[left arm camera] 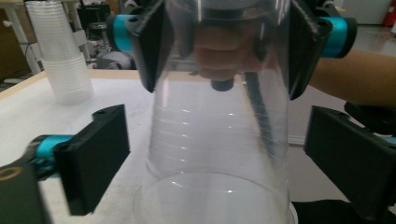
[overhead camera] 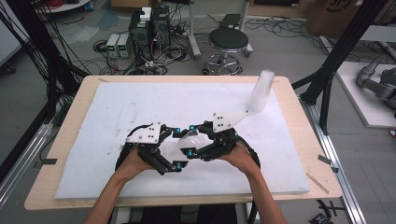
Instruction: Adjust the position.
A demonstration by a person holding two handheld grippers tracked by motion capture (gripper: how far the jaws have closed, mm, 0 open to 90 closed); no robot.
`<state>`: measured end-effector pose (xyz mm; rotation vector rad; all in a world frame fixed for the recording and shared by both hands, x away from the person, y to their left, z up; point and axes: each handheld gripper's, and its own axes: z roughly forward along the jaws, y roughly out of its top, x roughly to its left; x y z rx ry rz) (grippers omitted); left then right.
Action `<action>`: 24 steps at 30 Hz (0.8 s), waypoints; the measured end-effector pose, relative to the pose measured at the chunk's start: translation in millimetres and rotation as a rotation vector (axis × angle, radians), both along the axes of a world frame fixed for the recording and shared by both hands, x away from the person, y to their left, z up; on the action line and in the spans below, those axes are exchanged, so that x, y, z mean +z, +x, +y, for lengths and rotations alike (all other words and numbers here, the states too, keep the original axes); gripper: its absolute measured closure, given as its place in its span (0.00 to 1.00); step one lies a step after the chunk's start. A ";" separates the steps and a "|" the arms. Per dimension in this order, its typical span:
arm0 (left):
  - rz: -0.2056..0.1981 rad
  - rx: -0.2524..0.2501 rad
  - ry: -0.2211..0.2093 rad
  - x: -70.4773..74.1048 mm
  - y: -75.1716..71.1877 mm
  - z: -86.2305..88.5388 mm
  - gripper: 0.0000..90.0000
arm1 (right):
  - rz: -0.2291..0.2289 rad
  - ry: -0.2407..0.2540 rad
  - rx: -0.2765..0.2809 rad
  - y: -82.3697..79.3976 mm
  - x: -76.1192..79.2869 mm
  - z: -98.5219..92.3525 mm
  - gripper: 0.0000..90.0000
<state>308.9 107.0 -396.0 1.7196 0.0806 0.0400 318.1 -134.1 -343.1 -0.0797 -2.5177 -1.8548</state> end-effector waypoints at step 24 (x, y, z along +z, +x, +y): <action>-0.018 -0.007 -0.008 -2.7 0.9 4.7 0.35 | 0.005 0.009 0.014 -0.4 -0.4 -0.5 0.46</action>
